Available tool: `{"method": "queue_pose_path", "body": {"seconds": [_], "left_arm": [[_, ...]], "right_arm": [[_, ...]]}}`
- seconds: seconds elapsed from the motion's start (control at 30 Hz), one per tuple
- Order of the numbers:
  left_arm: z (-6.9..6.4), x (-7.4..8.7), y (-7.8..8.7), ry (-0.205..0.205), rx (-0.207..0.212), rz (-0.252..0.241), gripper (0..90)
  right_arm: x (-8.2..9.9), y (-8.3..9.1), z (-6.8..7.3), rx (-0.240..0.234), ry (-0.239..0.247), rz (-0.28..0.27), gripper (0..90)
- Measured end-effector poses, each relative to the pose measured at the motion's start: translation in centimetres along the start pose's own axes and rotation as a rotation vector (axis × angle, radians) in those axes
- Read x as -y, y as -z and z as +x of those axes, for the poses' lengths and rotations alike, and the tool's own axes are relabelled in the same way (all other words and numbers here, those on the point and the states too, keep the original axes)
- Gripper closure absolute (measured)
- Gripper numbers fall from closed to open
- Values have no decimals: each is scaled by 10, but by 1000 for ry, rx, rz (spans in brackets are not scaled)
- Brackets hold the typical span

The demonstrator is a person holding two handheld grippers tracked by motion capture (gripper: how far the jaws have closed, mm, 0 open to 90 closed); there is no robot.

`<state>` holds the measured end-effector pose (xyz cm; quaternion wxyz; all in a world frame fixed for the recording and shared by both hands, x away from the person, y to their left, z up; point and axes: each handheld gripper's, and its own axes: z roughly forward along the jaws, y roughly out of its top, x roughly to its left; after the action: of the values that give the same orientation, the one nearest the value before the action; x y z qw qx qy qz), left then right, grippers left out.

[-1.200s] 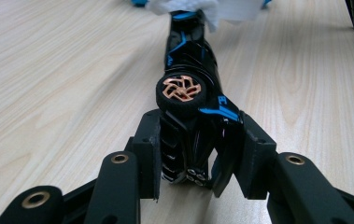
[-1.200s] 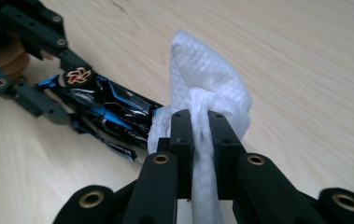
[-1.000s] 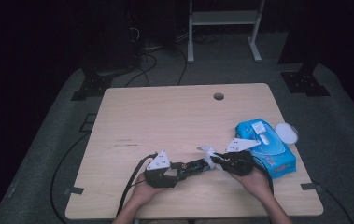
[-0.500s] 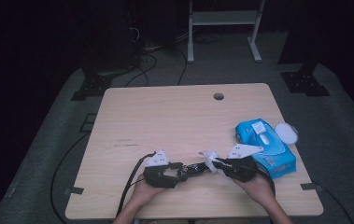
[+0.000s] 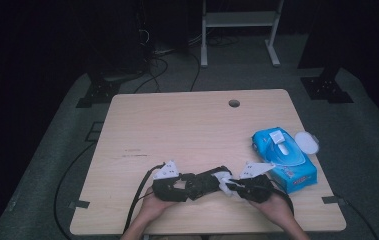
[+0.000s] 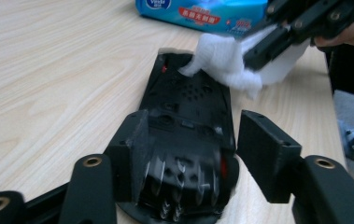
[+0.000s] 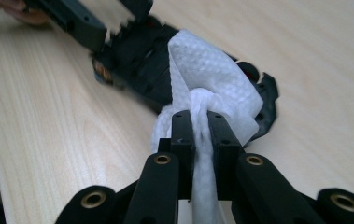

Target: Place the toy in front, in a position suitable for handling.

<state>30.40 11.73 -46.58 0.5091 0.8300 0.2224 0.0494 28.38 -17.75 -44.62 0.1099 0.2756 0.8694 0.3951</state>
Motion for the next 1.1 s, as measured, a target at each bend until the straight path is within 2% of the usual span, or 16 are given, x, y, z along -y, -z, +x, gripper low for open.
{"method": "queue_pose_path", "body": {"seconds": [0.1, 0.2, 0.27, 0.43, 0.53, 0.6, 0.73, 0.8, 0.87, 0.97, 1.1], "left_arm": [[-1, 0, 0, -24, -16, 10, 408], [-4, 0, 0, -59, -58, 4, 347], [-5, -1, 0, -52, -70, 0, 284], [-6, 1, -6, -52, -72, 61, 198], [-5, 2, -8, -34, -67, 72, 167], [-4, 2, -9, -23, -59, 80, 142], [-6, 3, -10, -41, -52, 106, 109], [-8, 4, -11, -71, -67, 125, 82], [-10, 4, -11, -85, -59, 122, 85], [-11, 3, -14, -102, -71, 126, 85], [-10, 4, -23, -131, -101, 168, 85]], "right_arm": [[-1, -4, 2, -13, 0, 0, 825], [-6, 2, 0, -13, -11, -39, 823], [-8, 7, -3, -8, -29, -79, 824], [-13, 10, -16, 38, -78, -133, 820], [-14, 2, -25, 44, -99, -105, 819], [-13, -6, -26, 31, -103, -63, 818], [-9, -18, -18, 6, -60, 13, 816], [-8, -19, -15, 11, -49, 16, 816], [-8, -18, -14, -4, -57, 11, 816], [-6, -18, -13, -17, -56, 12, 816], [-5, -17, -11, -33, -61, 10, 815]]}}
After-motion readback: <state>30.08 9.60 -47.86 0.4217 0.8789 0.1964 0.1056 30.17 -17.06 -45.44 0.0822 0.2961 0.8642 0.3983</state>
